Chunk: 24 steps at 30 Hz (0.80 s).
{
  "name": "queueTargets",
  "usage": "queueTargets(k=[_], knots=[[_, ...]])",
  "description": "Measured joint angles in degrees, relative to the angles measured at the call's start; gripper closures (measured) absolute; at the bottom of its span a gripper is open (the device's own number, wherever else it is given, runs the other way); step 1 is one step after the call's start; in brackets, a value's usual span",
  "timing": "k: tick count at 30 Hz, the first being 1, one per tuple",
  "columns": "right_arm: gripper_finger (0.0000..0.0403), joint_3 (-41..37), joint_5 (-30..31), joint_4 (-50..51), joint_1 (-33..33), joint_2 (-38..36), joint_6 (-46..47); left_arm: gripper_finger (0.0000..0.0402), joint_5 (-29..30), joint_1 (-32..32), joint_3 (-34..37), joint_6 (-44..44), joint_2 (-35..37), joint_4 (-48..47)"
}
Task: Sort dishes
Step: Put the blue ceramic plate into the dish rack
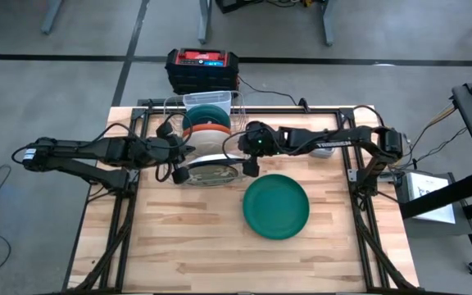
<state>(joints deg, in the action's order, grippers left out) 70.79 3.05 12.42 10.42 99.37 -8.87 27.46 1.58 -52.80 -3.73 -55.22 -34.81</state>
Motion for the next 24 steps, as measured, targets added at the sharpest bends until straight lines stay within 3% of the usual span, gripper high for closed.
queueTargets(k=[24], knots=[[0.008, 5.41, -0.65, -0.98, -0.01, -1.15, -0.67, 0.0401, 1.89, 0.0, 0.0, 0.04, -3.37, 0.02]])
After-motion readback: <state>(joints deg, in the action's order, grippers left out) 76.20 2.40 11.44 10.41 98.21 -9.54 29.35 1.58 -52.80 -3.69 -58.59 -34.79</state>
